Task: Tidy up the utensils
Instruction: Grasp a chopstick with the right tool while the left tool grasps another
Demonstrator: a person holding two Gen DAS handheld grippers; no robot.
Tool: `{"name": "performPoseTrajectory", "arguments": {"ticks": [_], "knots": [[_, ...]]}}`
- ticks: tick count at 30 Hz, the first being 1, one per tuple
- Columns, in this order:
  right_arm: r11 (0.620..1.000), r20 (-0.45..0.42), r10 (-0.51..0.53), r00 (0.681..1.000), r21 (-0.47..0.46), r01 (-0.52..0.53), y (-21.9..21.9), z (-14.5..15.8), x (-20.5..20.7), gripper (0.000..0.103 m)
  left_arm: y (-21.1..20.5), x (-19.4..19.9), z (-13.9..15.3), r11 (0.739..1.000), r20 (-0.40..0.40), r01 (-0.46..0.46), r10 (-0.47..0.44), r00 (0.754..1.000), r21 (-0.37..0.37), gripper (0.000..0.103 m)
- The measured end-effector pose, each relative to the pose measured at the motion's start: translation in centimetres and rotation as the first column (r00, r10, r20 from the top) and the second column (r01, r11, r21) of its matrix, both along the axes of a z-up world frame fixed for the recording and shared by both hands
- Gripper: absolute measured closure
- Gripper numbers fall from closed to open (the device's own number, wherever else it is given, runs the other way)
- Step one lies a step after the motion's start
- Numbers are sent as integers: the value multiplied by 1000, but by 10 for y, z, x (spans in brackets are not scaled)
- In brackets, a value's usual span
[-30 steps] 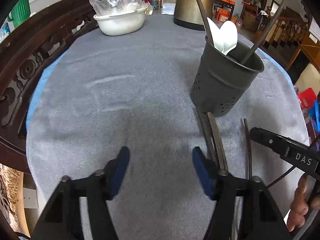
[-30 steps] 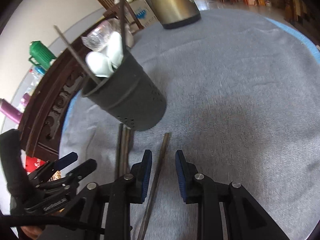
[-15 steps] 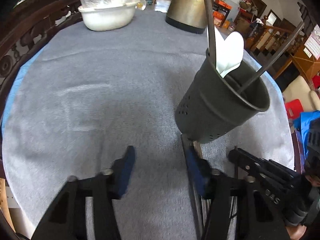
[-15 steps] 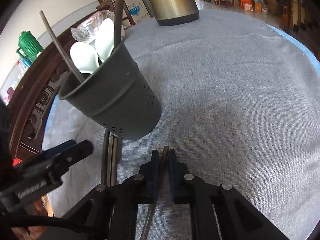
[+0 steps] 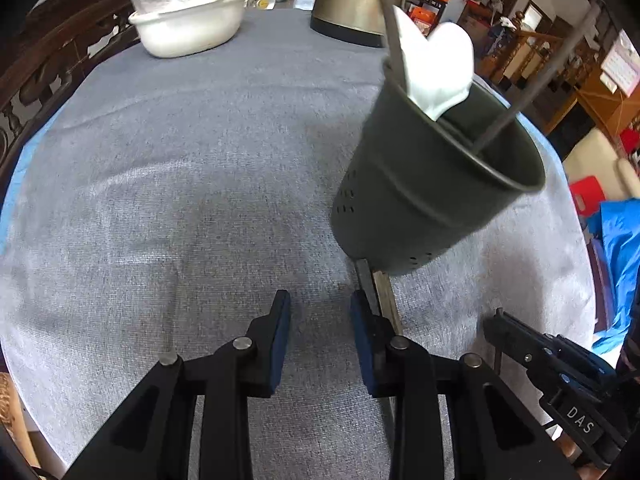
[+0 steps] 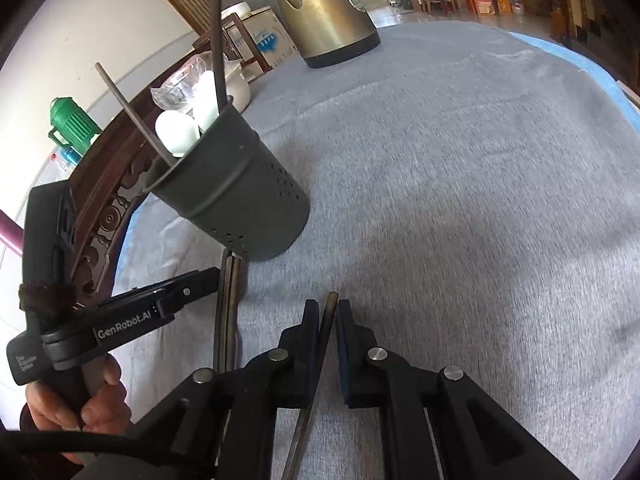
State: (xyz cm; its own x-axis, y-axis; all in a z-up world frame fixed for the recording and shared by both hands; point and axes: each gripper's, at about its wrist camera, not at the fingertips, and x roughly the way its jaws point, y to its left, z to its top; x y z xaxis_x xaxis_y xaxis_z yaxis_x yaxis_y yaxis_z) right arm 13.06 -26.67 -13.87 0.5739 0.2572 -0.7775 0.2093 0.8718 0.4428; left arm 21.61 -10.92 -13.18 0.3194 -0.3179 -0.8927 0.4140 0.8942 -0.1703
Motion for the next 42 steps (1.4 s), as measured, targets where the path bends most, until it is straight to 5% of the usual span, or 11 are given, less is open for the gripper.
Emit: {"name": "performPoseTrajectory", "arguments": {"ticks": [10,34,42], "knots": [[999,2,-28,1000,41,28,-10,-9,-8,94,-5,-1,-2,998,-43,21,-24,999,-66,62],[996,16,-32,999,79,31,-22,-12,-17,93,-27,-22,-4,996,35,63,-65,997,70,51],[995,27,-30,999,94,28,-23,-12,-20,93,-13,-20,2,993,-37,13,-17,999,-119,50]]}}
